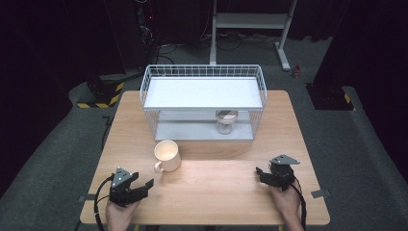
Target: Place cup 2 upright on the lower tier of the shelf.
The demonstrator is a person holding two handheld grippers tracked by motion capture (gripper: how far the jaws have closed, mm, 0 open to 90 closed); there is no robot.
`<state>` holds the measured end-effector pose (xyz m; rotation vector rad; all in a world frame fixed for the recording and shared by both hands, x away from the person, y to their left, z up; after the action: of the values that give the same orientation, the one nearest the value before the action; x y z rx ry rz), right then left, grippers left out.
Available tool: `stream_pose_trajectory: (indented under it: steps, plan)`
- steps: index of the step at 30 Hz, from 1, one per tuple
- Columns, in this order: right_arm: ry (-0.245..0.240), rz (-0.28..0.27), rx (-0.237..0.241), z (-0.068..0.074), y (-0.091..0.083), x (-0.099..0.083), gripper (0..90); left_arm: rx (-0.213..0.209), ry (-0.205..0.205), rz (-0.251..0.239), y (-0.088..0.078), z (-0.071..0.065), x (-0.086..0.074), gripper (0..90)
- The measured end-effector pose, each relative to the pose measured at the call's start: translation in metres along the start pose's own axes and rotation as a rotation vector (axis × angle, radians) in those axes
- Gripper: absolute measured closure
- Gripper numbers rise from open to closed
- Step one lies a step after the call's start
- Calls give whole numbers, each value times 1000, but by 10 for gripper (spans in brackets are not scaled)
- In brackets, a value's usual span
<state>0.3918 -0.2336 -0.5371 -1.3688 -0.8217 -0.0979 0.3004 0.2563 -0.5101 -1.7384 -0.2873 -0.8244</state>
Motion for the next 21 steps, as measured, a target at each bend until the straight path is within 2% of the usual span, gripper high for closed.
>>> stream_pose_trajectory:
  steps: [7, 17, 21]
  plan:
    - [-3, -1, -4, 0, 0, 0, 306, 9, 46, 7, 2, -12, 8, 322]
    - [-7, -1, -7, 0, 0, 0, 306, 32, 58, 8, 8, -21, 19, 374]
    - [-6, -1, -9, 1, 0, 0, 306, 43, 47, 13, 12, -21, 23, 438]
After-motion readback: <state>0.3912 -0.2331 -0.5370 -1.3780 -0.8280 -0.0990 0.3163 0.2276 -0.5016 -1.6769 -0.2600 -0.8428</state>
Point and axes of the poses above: each handheld gripper's, and its own axes: y roughly forward along the jaws, x roughly out of its top, z roughly to its left, the point moved 2 cm from there along y, roughly forward along the jaws, and after that the axes turned 12 degrees about z, right-handed, at the moved point
